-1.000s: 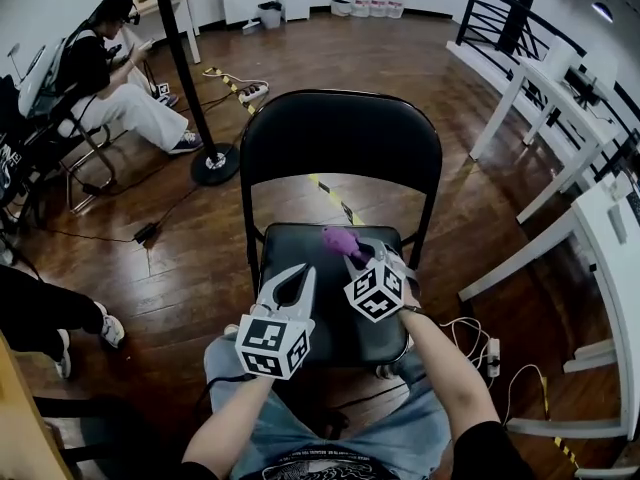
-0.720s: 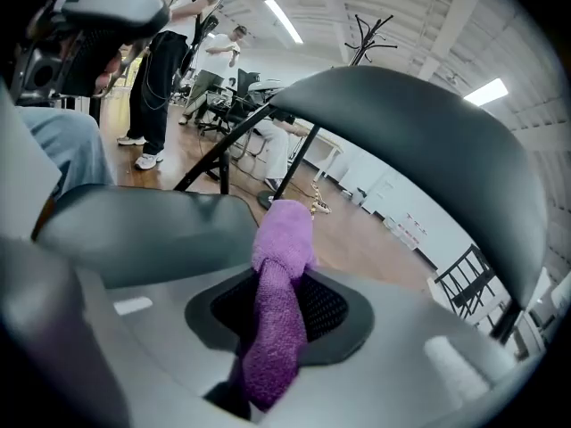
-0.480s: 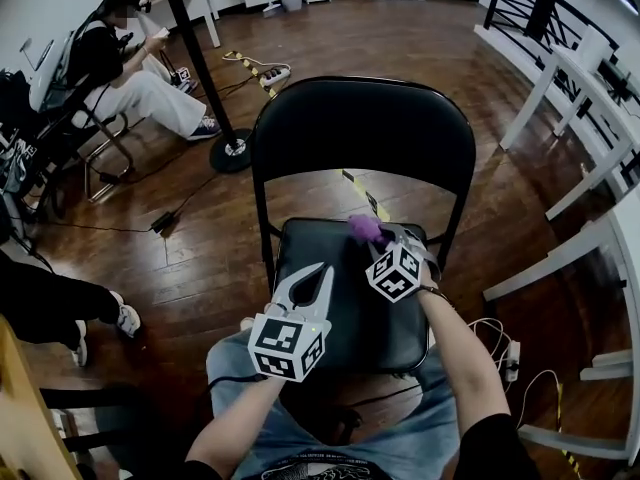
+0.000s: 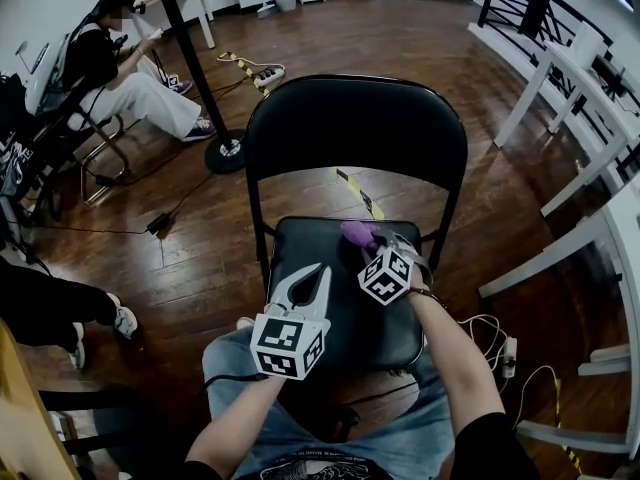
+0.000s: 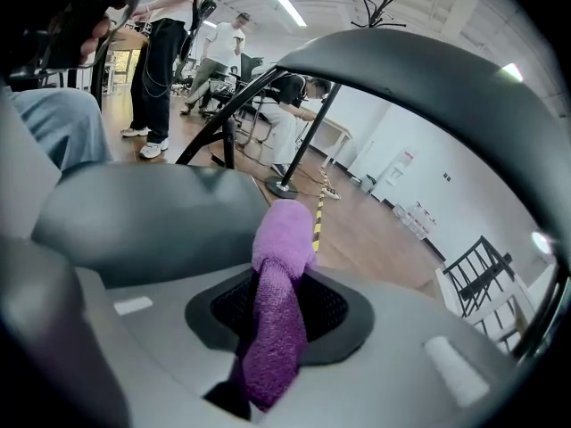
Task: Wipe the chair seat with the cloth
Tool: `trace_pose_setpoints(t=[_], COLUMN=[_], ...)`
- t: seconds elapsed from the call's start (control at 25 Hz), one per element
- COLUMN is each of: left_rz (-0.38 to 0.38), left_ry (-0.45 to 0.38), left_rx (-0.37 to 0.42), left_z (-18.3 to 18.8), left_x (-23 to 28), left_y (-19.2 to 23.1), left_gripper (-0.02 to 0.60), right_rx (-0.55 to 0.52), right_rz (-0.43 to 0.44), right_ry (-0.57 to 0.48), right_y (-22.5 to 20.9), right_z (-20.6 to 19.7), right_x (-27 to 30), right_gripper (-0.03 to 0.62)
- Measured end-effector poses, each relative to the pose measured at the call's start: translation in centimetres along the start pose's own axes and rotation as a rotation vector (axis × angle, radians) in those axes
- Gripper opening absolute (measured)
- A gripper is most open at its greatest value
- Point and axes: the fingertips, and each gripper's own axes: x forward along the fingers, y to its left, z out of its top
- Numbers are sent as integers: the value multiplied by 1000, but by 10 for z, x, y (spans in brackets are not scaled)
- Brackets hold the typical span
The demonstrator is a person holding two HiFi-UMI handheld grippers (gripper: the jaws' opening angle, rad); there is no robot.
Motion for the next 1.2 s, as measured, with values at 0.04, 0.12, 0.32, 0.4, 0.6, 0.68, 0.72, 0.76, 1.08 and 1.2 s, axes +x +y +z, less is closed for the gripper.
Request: trace_pose_setpoints(t=[0.04, 0.12, 0.32, 0.4, 0.6, 0.68, 0.72, 0.76, 1.08, 1.2], left_rz=[4, 5, 8, 5, -5, -8, -9, -10, -26, -42], left_ry=[1, 1, 3, 6, 3, -1, -3, -4, 6, 6], left_rx=[1, 6, 19, 23, 36, 40, 40, 40, 27, 25], left_z=[0, -1, -2, -4, -8, -9, -9, -10, -20, -21], left_x=[-1, -4, -10, -13, -22, -25, -27, -28, -35, -35], left_y=[0, -3, -12, -17, -29, -33, -35, -36, -50, -60], left_gripper=[3, 3, 4, 3, 4, 3, 3, 3, 4, 3], right_rx=[3, 2, -4, -2, 0, 3, 7, 10, 32, 38], right_rz=[2, 7, 31, 40, 61, 70, 72, 75, 106, 111], right_ry=[-2, -7, -31, -38, -51, -50, -49, -49, -51, -62], right_y=[4, 14, 41, 53, 86, 99, 104, 111, 166, 181], right_z=[0, 1, 5, 6, 3, -1, -4, -6, -31, -35], right_x=[-3, -9, -33, -44, -67, -76, -81, -85, -126, -141], right_gripper=[87, 87, 87, 88, 87, 88, 87, 87, 88, 87])
